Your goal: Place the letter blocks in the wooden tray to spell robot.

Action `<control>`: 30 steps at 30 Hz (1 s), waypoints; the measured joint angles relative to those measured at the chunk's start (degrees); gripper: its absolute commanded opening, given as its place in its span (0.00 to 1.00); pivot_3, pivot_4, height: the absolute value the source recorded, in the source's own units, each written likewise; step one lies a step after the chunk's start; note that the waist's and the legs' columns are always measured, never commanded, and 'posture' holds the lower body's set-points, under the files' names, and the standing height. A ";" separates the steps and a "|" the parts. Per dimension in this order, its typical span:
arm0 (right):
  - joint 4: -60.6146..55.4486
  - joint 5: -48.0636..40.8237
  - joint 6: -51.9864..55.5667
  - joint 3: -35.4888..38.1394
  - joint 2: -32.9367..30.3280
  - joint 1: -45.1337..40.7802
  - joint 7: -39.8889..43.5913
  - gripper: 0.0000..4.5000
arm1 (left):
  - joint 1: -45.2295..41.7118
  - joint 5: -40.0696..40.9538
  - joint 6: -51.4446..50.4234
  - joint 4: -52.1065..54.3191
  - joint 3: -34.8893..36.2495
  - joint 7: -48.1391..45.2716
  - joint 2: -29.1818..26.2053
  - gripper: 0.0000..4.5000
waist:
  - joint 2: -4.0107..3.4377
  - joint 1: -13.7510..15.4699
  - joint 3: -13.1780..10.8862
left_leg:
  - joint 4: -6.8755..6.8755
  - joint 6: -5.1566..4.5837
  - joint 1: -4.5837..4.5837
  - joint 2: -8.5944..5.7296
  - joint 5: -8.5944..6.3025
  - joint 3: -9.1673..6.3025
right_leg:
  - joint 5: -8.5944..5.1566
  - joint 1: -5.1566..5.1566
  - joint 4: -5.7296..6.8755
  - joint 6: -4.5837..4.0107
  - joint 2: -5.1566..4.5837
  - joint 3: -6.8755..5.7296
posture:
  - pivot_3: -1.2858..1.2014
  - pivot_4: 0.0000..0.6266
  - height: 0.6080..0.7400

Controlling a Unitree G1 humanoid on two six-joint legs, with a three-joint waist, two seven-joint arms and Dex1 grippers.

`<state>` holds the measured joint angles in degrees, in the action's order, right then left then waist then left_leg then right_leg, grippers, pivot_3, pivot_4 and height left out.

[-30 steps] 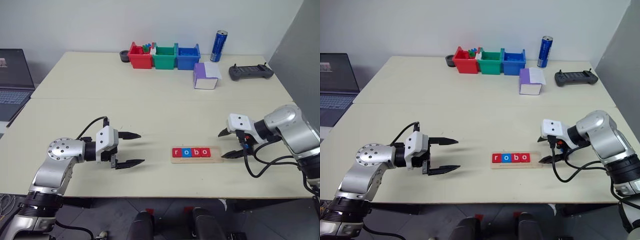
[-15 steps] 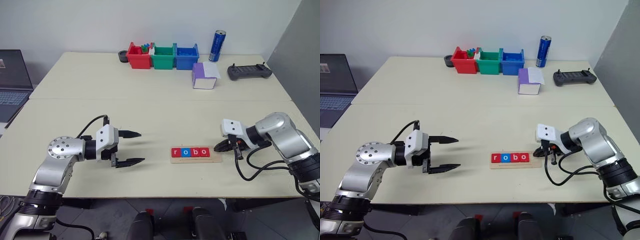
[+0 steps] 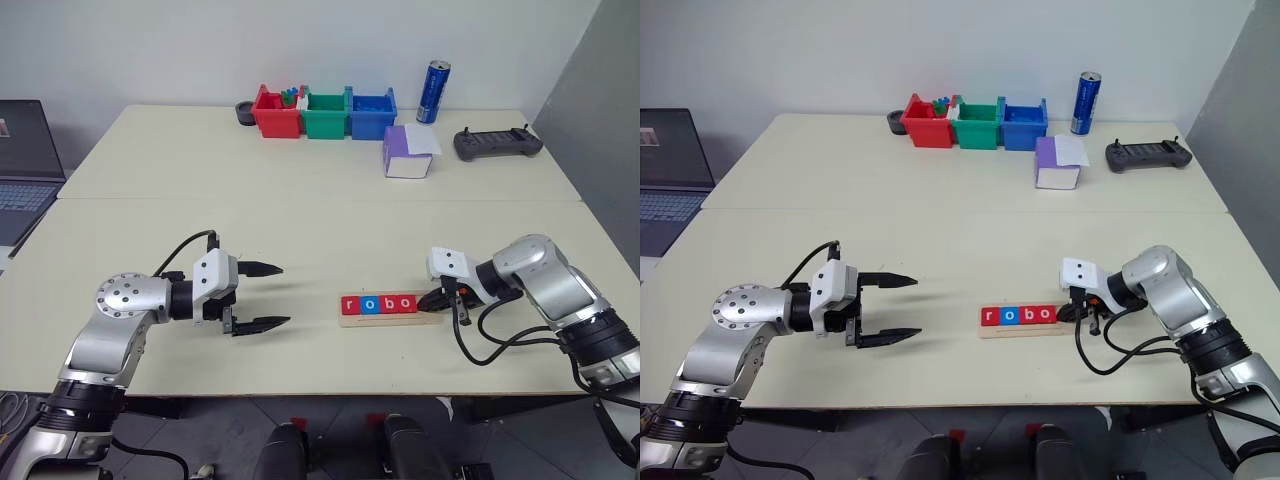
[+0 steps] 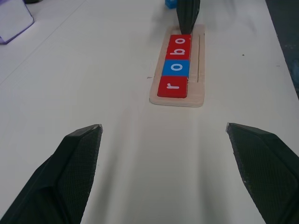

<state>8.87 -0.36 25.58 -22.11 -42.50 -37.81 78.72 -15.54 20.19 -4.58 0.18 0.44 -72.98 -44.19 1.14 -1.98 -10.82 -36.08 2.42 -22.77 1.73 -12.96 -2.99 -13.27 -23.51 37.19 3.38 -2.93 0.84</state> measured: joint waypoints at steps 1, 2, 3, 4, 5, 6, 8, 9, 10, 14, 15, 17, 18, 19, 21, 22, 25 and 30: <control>0.04 0.00 0.03 0.00 0.28 -0.06 -0.11 0.01 | 0.01 0.00 0.00 0.00 0.00 -0.01 0.00 1.00 | 0.00 -0.01 0.00 | 0.00 0.00 0.00 0.00 0.00 -0.01 | 0.00 0.00 0.01 0.00 0.00 0.00 | 0.52 0.24 1.00; 0.04 0.01 0.06 0.00 0.35 -0.09 -0.12 0.01 | 0.07 0.01 0.00 0.00 0.00 -0.03 0.00 1.00 | 0.00 0.00 0.00 | 0.00 0.00 0.00 0.00 0.00 -0.01 | 0.00 0.00 0.02 0.00 0.00 0.00 | 0.52 0.24 1.00; 0.05 0.01 0.08 0.00 0.36 -0.11 -0.11 0.01 | 0.17 0.01 0.00 0.00 0.00 -0.06 0.00 1.00 | 0.00 0.00 0.00 | 0.00 0.00 0.00 0.00 0.00 -0.01 | 0.00 0.00 0.02 0.00 0.00 0.00 | 0.52 0.24 1.00; 0.05 0.01 0.08 0.00 0.36 -0.13 -0.11 0.01 | 0.22 0.01 0.00 0.00 0.00 -0.08 0.00 1.00 | 0.00 0.00 0.00 | 0.00 0.00 -0.01 0.00 0.00 -0.01 | 0.00 0.00 0.01 0.00 0.00 0.00 | 0.52 0.24 1.00; 0.05 0.01 0.08 0.00 0.36 -0.16 -0.10 0.01 | 0.22 0.01 0.00 0.00 0.00 -0.09 0.00 1.00 | 0.00 0.02 0.00 | 0.00 0.00 -0.01 0.00 0.00 -0.01 | 0.00 0.00 0.01 0.00 0.00 0.00 | 0.52 0.24 1.00; 0.05 0.01 0.08 0.00 0.35 -0.19 -0.10 0.01 | 0.22 0.01 0.00 0.00 0.01 -0.10 -0.01 1.00 | 0.00 0.03 0.00 | 0.00 0.00 -0.01 0.00 0.00 -0.01 | 0.00 0.00 0.01 0.00 0.00 0.00 | 0.52 0.24 1.00; 0.04 0.05 0.08 0.00 0.11 -0.21 -0.07 0.01 | 0.26 0.02 0.00 0.01 0.01 -0.10 -0.01 1.00 | 0.00 0.07 0.00 | 0.00 0.00 -0.02 0.00 0.00 -0.01 | 0.00 0.00 0.00 0.00 0.00 0.00 | 0.52 0.24 1.00; 0.01 0.13 0.06 0.00 -0.28 -0.20 -0.06 0.01 | 0.32 0.02 0.00 0.02 0.02 -0.09 -0.02 1.00 | 0.00 0.10 0.00 | 0.00 0.00 -0.02 0.00 0.00 -0.01 | 0.00 0.00 0.00 0.00 0.00 0.00 | 0.52 0.24 1.00; -0.01 0.18 0.01 0.02 -0.85 -0.20 -0.10 0.01 | 0.38 0.02 0.00 0.05 0.02 -0.09 -0.02 1.00 | 0.00 0.12 0.00 | 0.00 0.00 -0.03 0.00 0.00 -0.01 | 0.00 0.00 -0.01 0.00 0.00 0.00 | 0.52 0.24 1.00; -0.87 -1.54 1.37 4.31 -3.06 -0.17 -1.39 0.04 | 1.01 0.04 0.00 0.32 0.10 -0.07 -0.10 1.00 | 0.00 0.17 0.00 | 0.00 0.00 -0.03 -0.01 0.00 0.00 | 0.00 0.00 -0.02 0.00 -0.01 0.00 | 0.52 0.24 1.00; -1.86 -2.96 2.63 6.71 -3.41 -0.13 -2.13 0.09 | 1.21 0.04 0.00 0.34 0.13 -0.07 -0.14 1.00 | 0.00 0.15 0.00 | 0.01 0.00 -0.03 0.00 0.00 -0.01 | 0.00 -0.01 -0.02 0.00 0.00 0.00 | 0.52 0.24 1.00; -4.48 -6.08 5.90 12.17 -3.83 0.16 -4.04 0.21 | 1.40 0.05 0.03 0.36 0.21 -0.08 -0.18 1.00 | 0.00 0.16 0.00 | 0.01 0.00 -0.03 0.00 0.00 -0.02 | 0.00 0.00 -0.02 -0.01 -0.01 -0.01 | 0.52 0.24 1.00; -6.14 -7.80 7.78 14.81 -3.97 0.50 -4.97 0.29 | 1.46 0.05 0.06 0.37 0.30 -0.08 -0.22 1.00 | 0.00 0.17 0.00 | 0.01 0.00 -0.03 0.00 0.00 -0.02 | 0.00 0.00 -0.02 -0.01 0.00 -0.01 | 0.52 0.24 1.00; -8.52 -9.65 9.99 17.59 -4.24 1.51 -5.89 0.37 | 1.50 0.05 0.15 0.38 0.39 -0.08 -0.24 1.00 | 0.00 0.24 0.00 | 0.02 0.00 -0.04 0.00 0.00 -0.03 | 0.00 0.00 -0.02 -0.01 -0.01 -0.02 | 0.52 0.24 1.00; -12.71 -12.81 13.90 22.04 -5.46 4.56 -7.22 0.53 | 1.46 0.04 0.28 0.28 0.50 -0.10 -0.26 1.00 | 0.00 0.31 0.00 | 0.02 0.00 -0.05 0.00 0.00 -0.03 | 0.00 0.01 -0.06 -0.01 -0.01 -0.01 | 0.52 0.24 1.00; -15.24 -14.55 16.18 24.44 -6.57 7.17 -7.87 0.60 | 1.45 0.05 0.37 0.23 0.53 -0.12 -0.25 1.00 | 0.00 0.47 0.00 | 0.02 0.00 -0.08 -0.01 0.00 -0.03 | 0.00 0.01 -0.07 -0.01 -0.02 -0.02 | 0.52 0.24 1.00; -21.31 -18.75 22.70 31.23 -9.23 14.10 -9.68 0.84 | 1.07 0.03 0.83 -0.26 0.42 -0.25 -0.10 1.00 | 0.00 0.78 0.00 | 0.00 0.00 -0.10 -0.04 0.00 -0.01 | 0.00 0.01 -0.09 0.00 -0.05 -0.01 | 0.52 0.24 1.00; -29.58 -23.45 31.15 43.26 -13.61 24.98 -12.80 0.99 | -0.20 0.01 1.27 -1.08 -0.17 -0.46 0.21 1.00 | 0.01 0.78 0.01 | 0.01 0.00 -0.03 -0.02 0.00 0.00 | -0.01 0.05 -0.07 0.00 -0.04 -0.01 | 0.52 0.24 1.00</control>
<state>-20.71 -23.81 56.72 21.14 -56.12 -12.83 65.92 -15.74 20.21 -3.31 -0.89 0.27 -73.44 -43.99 1.15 -1.20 -10.81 -36.07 2.42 -22.80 1.71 -12.97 -2.99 -13.28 -23.45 37.11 3.38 -2.97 0.83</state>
